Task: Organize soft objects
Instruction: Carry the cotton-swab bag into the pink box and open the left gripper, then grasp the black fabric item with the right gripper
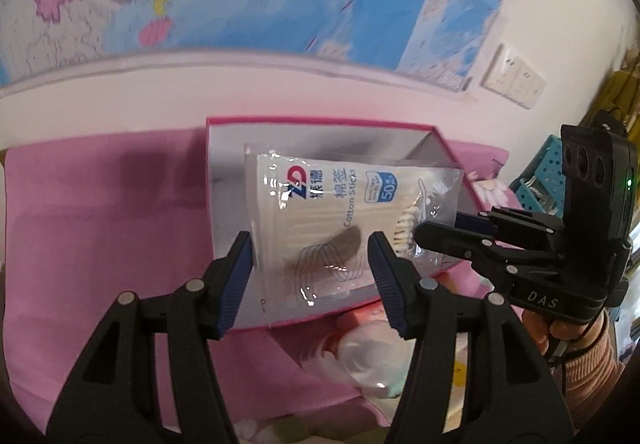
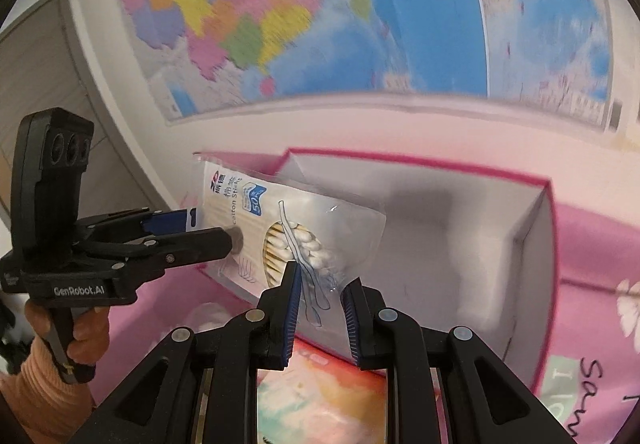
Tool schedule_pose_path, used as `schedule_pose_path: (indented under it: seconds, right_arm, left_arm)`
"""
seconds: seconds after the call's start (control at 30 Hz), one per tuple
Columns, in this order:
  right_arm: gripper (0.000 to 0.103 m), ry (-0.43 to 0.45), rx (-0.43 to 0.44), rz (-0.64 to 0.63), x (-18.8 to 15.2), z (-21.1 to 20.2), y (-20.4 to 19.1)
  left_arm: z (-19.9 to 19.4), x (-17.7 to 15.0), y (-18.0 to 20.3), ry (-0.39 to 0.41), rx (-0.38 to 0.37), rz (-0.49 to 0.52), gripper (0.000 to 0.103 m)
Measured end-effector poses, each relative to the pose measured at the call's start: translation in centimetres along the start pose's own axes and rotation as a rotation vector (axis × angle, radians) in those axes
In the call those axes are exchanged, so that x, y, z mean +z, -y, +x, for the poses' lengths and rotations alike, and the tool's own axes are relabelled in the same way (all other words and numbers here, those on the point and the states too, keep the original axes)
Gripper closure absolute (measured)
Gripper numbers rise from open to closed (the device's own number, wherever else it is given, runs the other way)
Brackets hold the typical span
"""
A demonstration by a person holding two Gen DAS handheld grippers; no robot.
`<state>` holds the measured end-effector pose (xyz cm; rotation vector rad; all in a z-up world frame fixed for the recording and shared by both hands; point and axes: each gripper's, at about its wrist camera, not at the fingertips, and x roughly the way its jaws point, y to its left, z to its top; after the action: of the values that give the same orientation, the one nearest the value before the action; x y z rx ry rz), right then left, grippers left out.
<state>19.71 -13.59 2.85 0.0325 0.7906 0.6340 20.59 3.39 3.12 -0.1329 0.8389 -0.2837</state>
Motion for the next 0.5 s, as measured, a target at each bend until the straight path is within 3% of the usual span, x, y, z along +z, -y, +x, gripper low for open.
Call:
schedule_pose_path:
  seconds: [0.27, 0.37, 0.5]
  right_arm:
    - [0.073, -0.141, -0.052, 0.042, 0.2, 4.8, 1.8]
    - [0.060, -0.185, -0.089, 0.058, 0.0, 6.1, 2.5]
    - [0.059, -0.166, -0.080, 0.085, -0.8, 5.4, 3.1]
  left_arm:
    - [1.6, 0.0, -0.8, -0.045, 0.076, -0.031, 0.043]
    - [0.9, 0.0, -1.2, -0.023, 0.095, -0.044, 0.043]
    - [-0.9, -0.3, -1.5, 0.037, 0.114, -0.053, 0.043]
